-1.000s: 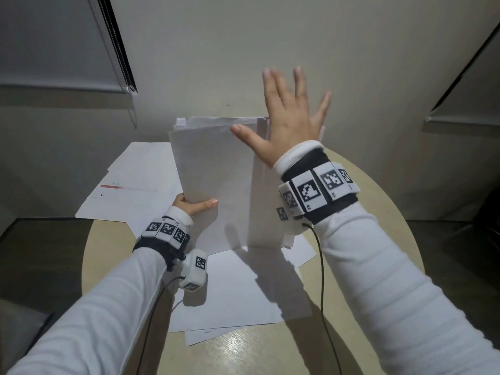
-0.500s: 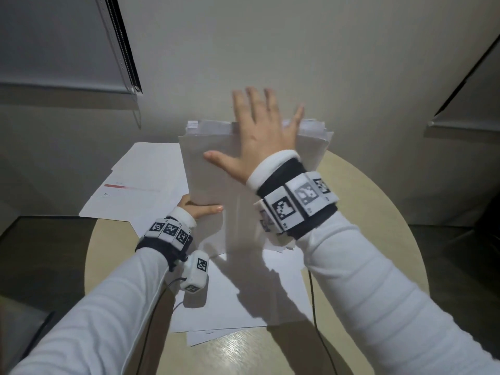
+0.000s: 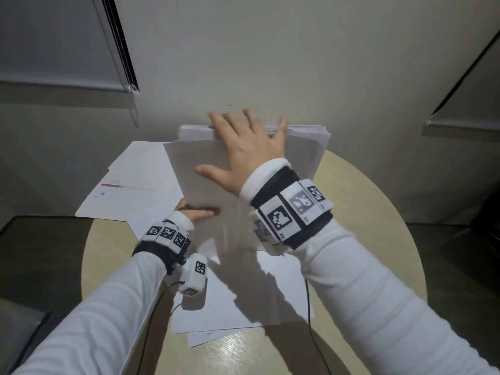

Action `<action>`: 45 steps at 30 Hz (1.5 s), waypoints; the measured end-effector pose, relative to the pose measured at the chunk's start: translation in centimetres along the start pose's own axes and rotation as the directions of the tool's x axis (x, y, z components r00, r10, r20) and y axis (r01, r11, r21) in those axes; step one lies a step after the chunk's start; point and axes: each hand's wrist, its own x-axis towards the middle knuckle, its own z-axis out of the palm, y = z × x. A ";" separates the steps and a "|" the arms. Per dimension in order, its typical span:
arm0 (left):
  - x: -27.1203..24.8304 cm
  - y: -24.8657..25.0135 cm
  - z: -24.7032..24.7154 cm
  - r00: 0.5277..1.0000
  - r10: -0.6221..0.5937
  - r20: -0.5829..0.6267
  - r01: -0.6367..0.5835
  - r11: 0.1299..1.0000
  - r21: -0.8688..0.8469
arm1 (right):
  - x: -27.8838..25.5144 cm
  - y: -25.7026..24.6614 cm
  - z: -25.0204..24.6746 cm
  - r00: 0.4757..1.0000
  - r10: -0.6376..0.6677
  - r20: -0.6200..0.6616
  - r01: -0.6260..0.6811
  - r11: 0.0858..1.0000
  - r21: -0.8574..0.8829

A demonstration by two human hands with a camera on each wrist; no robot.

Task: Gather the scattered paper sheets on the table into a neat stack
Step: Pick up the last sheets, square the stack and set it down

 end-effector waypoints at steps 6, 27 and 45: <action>-0.1 0.1 0.1 1.000 -0.011 0.006 0.011 1.000 -0.004 | -1.7 7.3 3.3 0.885 0.379 -0.271 -0.333 0.921 0.200; -1.5 -0.2 2.5 0.987 0.081 -0.141 -0.090 0.994 -0.060 | -6.6 8.1 14.7 0.653 0.554 0.517 -0.548 -0.126 0.827; -1.8 -3.0 4.8 0.975 -0.026 -0.221 0.010 0.997 -0.072 | -7.6 7.9 16.6 0.508 0.649 0.566 -0.604 -0.200 0.772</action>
